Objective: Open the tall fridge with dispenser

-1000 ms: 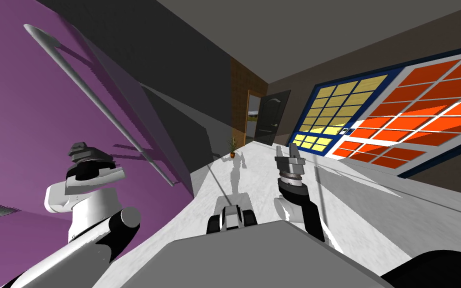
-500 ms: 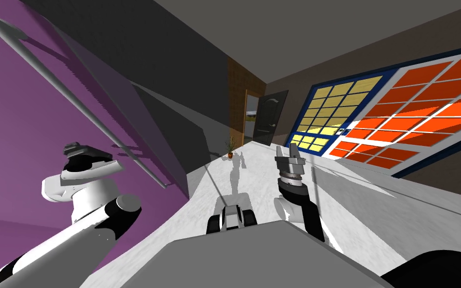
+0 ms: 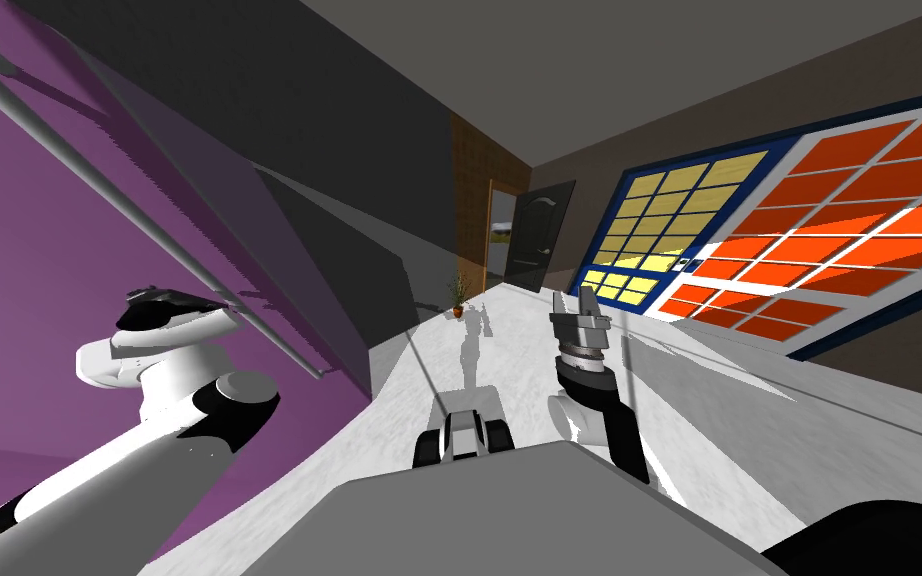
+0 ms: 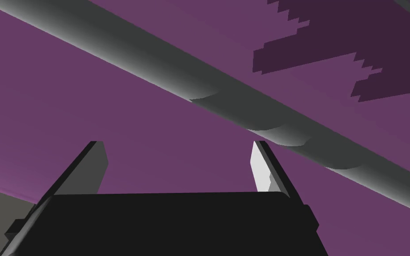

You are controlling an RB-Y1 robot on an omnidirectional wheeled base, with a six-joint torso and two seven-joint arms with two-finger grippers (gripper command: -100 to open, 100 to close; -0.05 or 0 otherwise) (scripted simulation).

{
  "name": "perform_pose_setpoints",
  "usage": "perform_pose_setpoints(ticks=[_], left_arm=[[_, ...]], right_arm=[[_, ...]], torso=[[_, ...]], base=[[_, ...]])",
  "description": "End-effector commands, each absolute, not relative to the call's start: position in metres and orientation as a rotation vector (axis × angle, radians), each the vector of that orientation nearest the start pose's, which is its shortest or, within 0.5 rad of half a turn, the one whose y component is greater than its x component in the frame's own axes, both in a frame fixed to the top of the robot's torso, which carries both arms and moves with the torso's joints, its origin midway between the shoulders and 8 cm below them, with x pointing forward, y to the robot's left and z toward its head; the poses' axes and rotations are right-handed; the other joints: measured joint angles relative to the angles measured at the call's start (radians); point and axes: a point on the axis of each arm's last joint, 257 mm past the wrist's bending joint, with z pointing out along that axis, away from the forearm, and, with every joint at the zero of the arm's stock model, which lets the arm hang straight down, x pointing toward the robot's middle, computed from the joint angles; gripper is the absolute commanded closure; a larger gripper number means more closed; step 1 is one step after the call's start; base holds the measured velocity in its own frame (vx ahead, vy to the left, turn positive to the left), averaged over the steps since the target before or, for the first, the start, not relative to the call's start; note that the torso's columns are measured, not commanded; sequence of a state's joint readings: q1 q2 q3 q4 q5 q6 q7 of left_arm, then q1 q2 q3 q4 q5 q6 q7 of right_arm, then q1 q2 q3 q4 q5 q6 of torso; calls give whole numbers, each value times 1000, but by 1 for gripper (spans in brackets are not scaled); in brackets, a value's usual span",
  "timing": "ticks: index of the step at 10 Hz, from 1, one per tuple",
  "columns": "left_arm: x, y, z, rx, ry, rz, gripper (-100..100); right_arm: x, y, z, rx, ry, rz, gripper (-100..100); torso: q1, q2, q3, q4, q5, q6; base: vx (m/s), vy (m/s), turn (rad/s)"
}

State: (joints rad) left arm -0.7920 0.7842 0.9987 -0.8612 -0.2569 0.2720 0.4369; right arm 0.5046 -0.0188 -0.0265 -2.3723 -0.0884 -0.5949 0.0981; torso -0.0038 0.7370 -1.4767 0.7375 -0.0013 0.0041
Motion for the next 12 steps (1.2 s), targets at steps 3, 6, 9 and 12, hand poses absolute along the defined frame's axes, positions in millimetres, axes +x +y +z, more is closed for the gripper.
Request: perform_pose_setpoints(ticks=[3, 6, 9, 12], left_arm=[[477, 828, 73, -1627, 15, -923, -100], [467, 838, 64, -1646, -12, -916, -100], [449, 849, 84, -1591, 15, -880, 100], [462, 840, 86, -1597, 9, -950, 100]], right_arm=[[302, -288, 80, 515, 466, 1276, 0], [302, -288, 80, 515, 466, 1276, 0], [302, -288, 80, 515, 466, 1276, 0], [302, -288, 80, 515, 466, 1276, 0]], torso=[[-9, -3, -2, -1, -4, 8], [-12, -3, -2, 0, -7, 8], [2, 2, 1, 1, 1, -3], [3, 3, 2, 1, 1, -4]], base=[[0, -88, 13], [26, 8, 50], [-17, 32, 10], [-84, 2, 5]])
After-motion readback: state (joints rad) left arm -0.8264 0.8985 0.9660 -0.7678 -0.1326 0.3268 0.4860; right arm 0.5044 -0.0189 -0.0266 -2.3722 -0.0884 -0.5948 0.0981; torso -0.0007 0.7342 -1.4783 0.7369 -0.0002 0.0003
